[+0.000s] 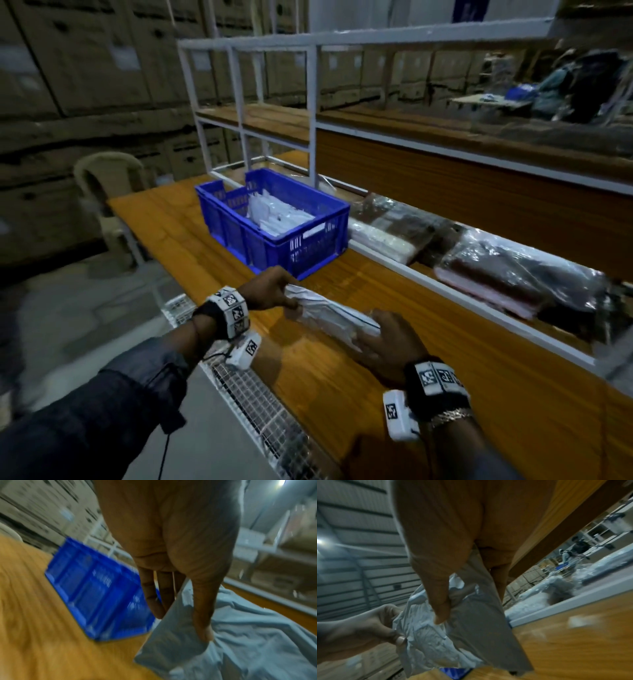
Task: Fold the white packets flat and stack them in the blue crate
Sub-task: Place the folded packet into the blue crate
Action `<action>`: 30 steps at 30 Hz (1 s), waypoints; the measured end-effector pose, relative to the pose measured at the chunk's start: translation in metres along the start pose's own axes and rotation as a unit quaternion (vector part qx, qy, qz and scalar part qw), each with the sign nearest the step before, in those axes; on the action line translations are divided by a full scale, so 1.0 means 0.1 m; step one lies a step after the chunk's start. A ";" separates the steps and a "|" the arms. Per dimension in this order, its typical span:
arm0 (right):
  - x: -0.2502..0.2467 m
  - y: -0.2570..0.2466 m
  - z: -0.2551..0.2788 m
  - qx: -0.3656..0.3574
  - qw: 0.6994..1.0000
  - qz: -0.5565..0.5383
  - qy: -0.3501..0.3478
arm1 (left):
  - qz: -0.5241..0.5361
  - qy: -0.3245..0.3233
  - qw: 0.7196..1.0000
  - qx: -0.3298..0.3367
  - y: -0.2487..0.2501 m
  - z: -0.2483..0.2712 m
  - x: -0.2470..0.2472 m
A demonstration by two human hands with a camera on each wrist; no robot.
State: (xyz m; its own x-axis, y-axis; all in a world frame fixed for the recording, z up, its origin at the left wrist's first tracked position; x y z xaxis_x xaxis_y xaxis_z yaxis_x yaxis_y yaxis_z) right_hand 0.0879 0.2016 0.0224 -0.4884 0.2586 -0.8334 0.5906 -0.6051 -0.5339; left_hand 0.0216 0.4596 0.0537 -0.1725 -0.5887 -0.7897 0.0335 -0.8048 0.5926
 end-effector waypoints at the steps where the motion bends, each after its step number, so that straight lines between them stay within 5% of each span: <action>1: -0.07 -0.18 -0.05 -0.014 1.000 0.001 0.004 | 0.010 0.011 1.000 0.005 -0.03 0.08 -0.15; 13: -0.89 -1.84 -1.06 -0.113 0.987 0.109 0.042 | 0.095 0.143 0.980 0.099 -0.41 0.54 -1.92; 21: -1.08 -2.43 -2.46 -0.090 0.984 0.114 0.100 | 0.076 0.152 0.974 0.146 -1.49 -0.14 -3.09; 30: -1.08 -2.93 -3.79 -0.072 0.985 0.133 0.084 | -0.060 0.107 0.987 0.106 -2.58 -1.04 -4.17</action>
State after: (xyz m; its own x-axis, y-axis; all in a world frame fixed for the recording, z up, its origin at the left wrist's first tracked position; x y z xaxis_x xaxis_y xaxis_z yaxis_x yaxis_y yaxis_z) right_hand 0.2112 0.6358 0.2146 -0.1993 0.2337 -0.9517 0.7742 -0.5578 -0.2991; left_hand 0.1878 0.9047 0.2139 0.0490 -0.5112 -0.8581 -0.1857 -0.8488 0.4951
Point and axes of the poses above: each hand's wrist, its own z-axis away from the middle knuckle, its own x-axis out of the palm, y = z × x, the point moved 9 cm from there along -z, towards the middle knuckle, and after that the axes turned 14 degrees about -y, right-handed, at the moved point
